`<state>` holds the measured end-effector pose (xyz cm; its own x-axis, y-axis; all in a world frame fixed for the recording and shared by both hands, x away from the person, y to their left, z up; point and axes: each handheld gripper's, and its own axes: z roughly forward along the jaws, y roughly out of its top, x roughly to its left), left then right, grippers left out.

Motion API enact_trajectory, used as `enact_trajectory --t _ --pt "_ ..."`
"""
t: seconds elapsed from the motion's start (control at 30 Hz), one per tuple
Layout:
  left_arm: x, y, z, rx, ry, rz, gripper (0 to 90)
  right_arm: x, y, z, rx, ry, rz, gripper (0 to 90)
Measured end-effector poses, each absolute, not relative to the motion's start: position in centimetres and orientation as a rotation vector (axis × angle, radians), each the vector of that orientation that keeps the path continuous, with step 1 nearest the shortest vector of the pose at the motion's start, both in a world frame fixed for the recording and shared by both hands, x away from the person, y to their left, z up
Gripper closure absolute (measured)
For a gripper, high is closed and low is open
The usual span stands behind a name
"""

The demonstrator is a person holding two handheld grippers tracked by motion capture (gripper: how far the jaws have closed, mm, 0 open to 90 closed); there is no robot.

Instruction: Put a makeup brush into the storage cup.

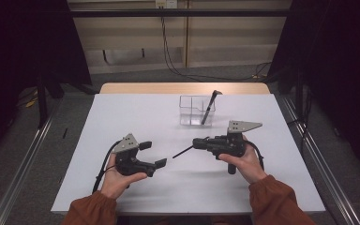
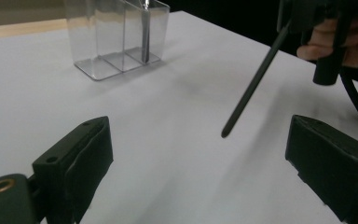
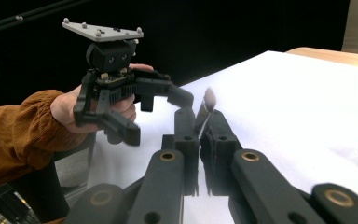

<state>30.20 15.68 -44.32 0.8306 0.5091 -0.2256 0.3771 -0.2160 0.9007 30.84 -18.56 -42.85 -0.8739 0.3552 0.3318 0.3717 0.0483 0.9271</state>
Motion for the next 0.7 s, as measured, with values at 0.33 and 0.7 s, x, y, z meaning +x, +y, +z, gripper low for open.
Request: enact_trajectory --t 0.33,0.7 --pt "30.0 17.5 -43.7 1.841 0.725 0.213 3.6 31.1 -19.5 -42.4 -0.814 -2.284 -1.96 85.4" --pt "29.0 19.2 -43.6 1.822 0.73 0.275 3.8 31.3 -20.6 -41.7 -0.847 -2.373 -1.876 85.5"
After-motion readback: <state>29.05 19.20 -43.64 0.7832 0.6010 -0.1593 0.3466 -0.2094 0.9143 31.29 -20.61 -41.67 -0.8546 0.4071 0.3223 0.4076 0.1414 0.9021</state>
